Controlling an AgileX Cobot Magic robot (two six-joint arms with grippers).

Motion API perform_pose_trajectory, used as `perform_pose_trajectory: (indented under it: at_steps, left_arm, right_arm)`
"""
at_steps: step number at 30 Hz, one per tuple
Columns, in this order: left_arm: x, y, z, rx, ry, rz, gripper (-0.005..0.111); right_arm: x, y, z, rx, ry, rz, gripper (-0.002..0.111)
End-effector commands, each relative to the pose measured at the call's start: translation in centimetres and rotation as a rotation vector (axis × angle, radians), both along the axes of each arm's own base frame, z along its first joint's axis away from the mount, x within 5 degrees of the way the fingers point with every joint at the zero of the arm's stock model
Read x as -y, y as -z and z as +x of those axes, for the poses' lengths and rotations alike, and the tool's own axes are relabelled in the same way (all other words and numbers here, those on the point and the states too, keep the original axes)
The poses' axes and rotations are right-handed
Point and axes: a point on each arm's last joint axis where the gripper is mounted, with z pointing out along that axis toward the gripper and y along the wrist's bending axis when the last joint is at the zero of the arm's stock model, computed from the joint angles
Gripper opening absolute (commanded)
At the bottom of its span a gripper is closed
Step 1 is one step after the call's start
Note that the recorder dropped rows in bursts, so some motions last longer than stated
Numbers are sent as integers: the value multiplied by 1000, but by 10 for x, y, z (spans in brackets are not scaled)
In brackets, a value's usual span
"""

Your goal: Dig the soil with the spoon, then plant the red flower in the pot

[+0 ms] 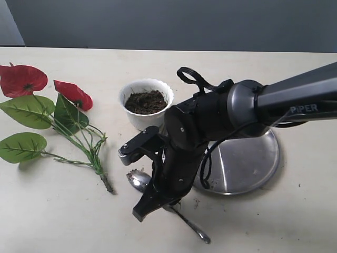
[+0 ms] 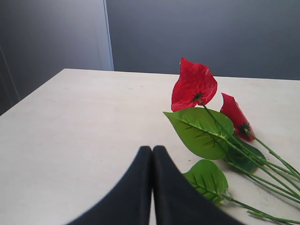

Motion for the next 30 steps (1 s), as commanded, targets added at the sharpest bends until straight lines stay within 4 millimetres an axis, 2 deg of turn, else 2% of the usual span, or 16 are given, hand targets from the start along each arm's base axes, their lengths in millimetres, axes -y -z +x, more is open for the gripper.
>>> perform_pose_trajectory:
  at_steps: [1,8,12,14,16,18,20,24,30]
  left_arm:
    - [0,0,0,7,4,4,0]
    - [0,0,0,5,3,4,0]
    - [0,0,0,5,3,4,0]
    - [0,0,0,5,3,4,0]
    - [0,0,0,5,3,4,0]
    - [0,0,0,5,3,4,0]
    - [0,0,0,5,3,4,0]
    - [0,0,0,5,3,4,0]
    - [0,0,0,5,3,4,0]
  right_arm:
    - [-3,-1,-3,-69,-2,-39,0]
    - [-22,-44,7,-29,-21,41,0]
    - [-23,-68,16,43,-94,-2,0]
    - [-17,-91,26,157,-127,-68,0]
    - [-9,-130,41,369,-154,-112,0]
    - [-7,-159,56,569,-196,-143,0]
    - [-6,-175,71,747,-274,-217,-1]
    - [-12,-172,92,964,-589,-429,-1]
    - [-24,-154,108,1077,-816,-612,-1]
